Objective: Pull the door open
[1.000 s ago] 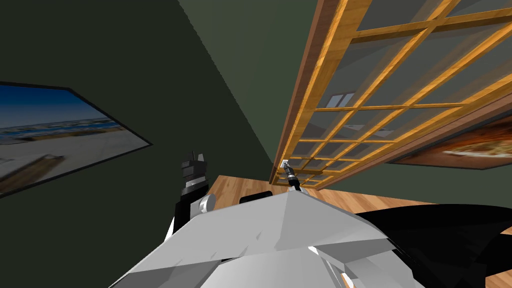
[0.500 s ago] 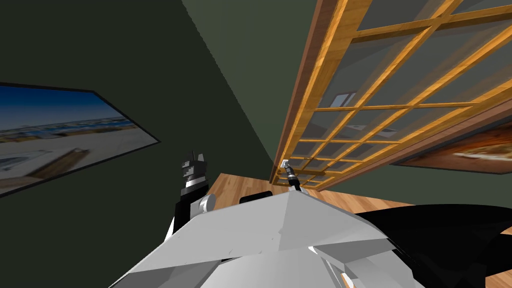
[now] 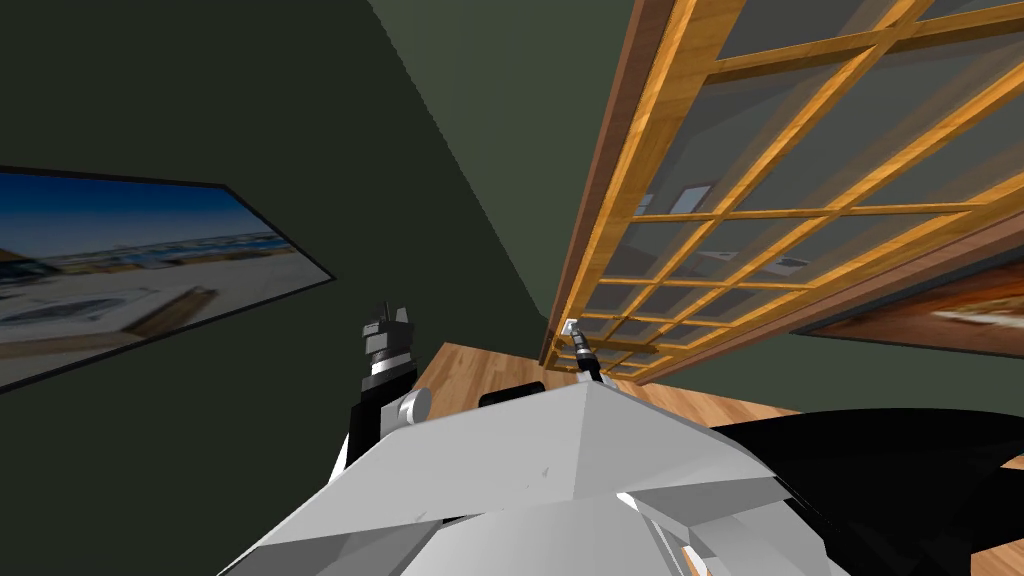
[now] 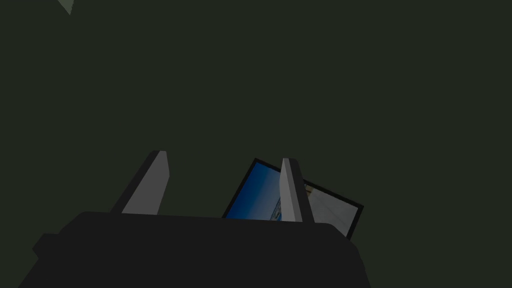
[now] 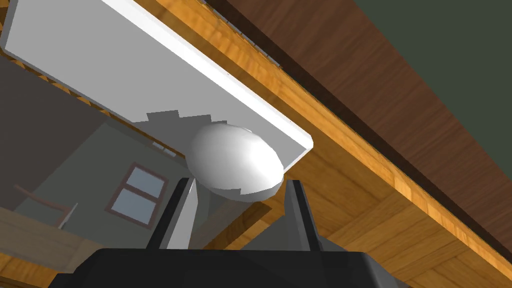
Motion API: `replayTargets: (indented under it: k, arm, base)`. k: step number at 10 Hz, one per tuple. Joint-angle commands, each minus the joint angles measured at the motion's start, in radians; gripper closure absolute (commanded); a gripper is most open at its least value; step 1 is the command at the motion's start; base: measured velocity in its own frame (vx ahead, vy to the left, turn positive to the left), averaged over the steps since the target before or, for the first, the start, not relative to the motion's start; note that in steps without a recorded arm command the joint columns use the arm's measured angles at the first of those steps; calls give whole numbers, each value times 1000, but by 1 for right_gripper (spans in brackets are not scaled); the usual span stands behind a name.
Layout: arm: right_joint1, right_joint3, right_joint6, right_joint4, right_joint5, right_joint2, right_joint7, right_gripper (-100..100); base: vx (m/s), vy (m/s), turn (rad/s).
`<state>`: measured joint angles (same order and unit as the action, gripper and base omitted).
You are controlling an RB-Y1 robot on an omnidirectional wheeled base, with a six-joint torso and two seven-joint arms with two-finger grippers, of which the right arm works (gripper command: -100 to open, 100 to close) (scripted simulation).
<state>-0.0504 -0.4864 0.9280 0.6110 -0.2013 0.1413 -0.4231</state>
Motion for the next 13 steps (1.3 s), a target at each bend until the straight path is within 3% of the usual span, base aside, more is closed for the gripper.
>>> replayTargets:
  k: [1,6,7,9,13]
  arm:
    - [-3,10,2,-4,11,-6,40,100]
    - [-3,37,-2,-3,75,-1,162,100]
    - [-3,37,-2,-3,75,-1,163,100]
    - [-3,56,-4,-3,120,3,229,100]
    - [-3,75,-6,-2,165,6,326,100]
  base:
    - [-45,-16,44]
    - [-40,-11,55]
    - [-36,-17,46]
    - [-51,-14,90]
    - [-47,-16,65]
